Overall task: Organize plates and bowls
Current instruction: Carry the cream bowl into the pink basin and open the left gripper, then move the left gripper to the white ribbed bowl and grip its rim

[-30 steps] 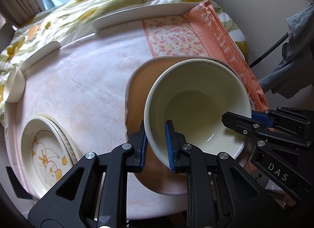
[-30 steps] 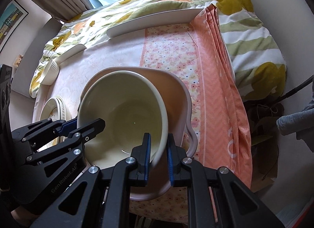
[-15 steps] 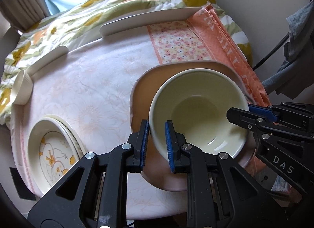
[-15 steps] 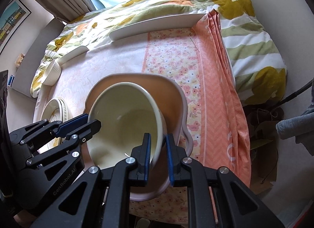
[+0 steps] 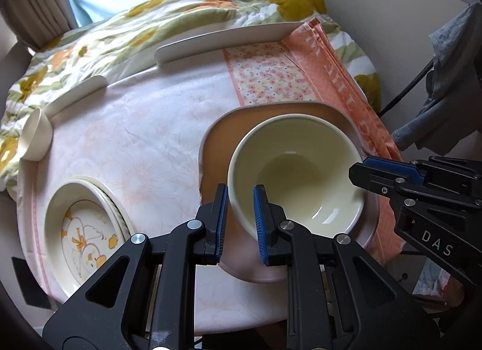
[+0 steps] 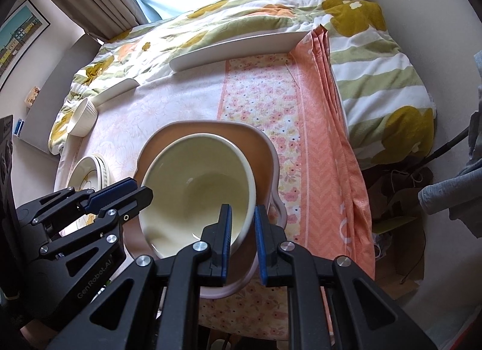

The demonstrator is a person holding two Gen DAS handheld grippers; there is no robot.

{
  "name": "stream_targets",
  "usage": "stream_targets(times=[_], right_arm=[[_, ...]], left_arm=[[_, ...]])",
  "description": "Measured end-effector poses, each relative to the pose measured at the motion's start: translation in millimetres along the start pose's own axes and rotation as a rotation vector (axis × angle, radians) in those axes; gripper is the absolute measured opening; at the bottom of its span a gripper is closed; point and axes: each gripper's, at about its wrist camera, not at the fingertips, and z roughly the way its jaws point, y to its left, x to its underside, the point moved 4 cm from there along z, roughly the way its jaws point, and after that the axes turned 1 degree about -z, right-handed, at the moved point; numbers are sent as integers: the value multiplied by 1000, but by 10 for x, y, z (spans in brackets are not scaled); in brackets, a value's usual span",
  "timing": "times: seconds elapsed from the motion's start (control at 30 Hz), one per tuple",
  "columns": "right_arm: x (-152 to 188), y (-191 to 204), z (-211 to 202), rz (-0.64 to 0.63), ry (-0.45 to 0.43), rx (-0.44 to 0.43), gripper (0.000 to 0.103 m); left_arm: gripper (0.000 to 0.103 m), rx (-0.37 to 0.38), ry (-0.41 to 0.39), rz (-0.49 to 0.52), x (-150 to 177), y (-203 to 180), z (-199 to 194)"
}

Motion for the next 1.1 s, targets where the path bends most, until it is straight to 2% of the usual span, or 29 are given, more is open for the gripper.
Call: stream_targets(times=[0.2,0.4,0.47,0.5,0.53,0.57,0.6,0.63,0.73,0.87,0.97,1.1], right_arm=[[-18,35,-223,-15,-46,-31,14],[-245,216,-696,-73,-139,-91,14],[-373,339,-835,-113,-173,-109,16],[-435,413,-894,-138,-195,-112,20],[-500,491,-945,-162,-216,-115,41],[-560,576,-989,-185,-237,-123,76],[-626,663,-1028,-206,-256,-134,92],[-688,754,-1064,-228,-277,-148,103],[-882,1075,-1102,-307,-327,-174,103],[-1175,1638,-1047,-412,-347,-239,103],[-1386,2163,-840,-518,-248,-258,103],[-1671,2753,-359,-536,-164,-261,103]], left_arm=[[15,40,-39,-31,-45,47,-253],[16,73,-145,-130,-189,364,-845],[34,69,-177,-169,-222,524,-1021],[70,54,-194,-191,-231,614,-1103],[100,31,-221,-216,-229,723,-1192],[103,14,-261,-240,-215,830,-1293],[103,3,-296,-264,-195,953,-1396],[103,-7,-308,-282,-186,1070,-1456],[103,-53,-315,-365,-106,1511,-1579],[103,-88,-363,-508,65,2227,-1739],[103,-95,-378,-619,167,2806,-1749],[103,-65,-397,-789,296,3564,-1604]])
